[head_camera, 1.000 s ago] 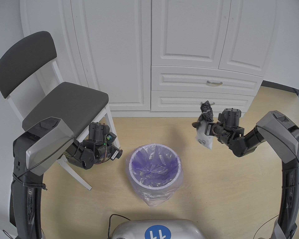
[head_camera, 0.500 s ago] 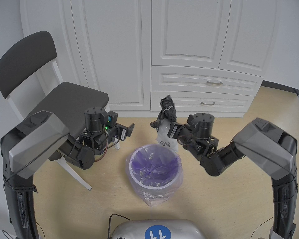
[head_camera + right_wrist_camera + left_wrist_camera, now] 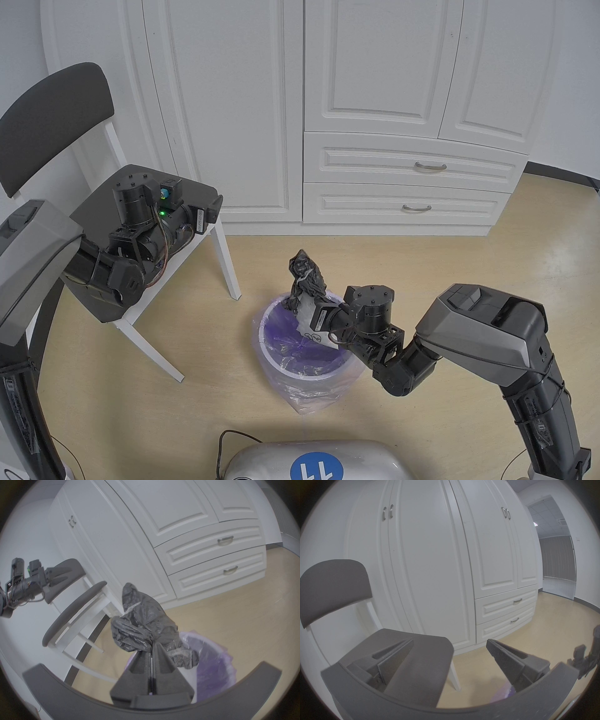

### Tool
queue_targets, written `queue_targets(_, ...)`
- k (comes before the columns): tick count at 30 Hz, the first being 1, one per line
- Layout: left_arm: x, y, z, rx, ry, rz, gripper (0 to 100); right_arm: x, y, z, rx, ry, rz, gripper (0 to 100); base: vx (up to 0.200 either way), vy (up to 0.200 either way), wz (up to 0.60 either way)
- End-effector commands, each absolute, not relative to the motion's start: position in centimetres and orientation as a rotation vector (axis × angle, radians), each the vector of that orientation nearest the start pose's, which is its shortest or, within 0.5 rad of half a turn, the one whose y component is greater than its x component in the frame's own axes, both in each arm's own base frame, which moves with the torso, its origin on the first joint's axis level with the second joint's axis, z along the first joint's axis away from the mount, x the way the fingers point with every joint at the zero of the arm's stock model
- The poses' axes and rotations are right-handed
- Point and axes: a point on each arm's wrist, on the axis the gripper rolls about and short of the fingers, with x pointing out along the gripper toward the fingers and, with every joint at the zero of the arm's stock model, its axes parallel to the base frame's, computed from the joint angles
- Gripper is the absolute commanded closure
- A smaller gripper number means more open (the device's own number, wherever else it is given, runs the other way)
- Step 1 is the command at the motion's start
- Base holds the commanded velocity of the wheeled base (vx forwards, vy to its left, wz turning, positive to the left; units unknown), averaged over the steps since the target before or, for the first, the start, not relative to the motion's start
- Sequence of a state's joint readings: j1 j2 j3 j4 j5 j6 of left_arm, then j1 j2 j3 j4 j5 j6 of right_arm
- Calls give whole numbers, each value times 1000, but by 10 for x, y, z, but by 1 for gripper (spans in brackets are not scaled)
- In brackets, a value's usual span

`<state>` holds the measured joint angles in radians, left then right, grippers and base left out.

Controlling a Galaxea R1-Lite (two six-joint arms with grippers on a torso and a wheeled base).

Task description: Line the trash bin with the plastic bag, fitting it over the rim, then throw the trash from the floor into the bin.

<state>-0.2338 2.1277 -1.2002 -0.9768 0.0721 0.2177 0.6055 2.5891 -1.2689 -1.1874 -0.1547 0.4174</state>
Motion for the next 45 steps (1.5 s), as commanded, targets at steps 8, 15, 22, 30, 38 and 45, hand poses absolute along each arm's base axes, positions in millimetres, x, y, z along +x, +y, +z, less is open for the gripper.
queue_targets(8, 419, -89, 172, 207, -85, -131, 0, 378, 251, -44, 336, 372, 455, 100, 0, 0, 0)
queue_targets(15, 419, -90, 171, 207, -83, -133, 0, 362, 243, -34, 336, 445, 548, 100, 0, 0, 0)
queue_targets(22, 419, -90, 168, 208, -77, -134, 0, 377, 235, -43, 355, 404, 533, 100, 0, 0, 0)
queue_targets(30, 422, -91, 162, 218, -79, -138, 0, 403, 220, -73, 386, 337, 547, 100, 0, 0, 0)
queue_targets(38, 422, -92, 161, 218, -85, -140, 0, 398, 221, -76, 392, 342, 622, 100, 0, 0, 0)
queue_targets(45, 422, -92, 160, 220, -81, -141, 0, 396, 220, -76, 386, 348, 621, 100, 0, 0, 0)
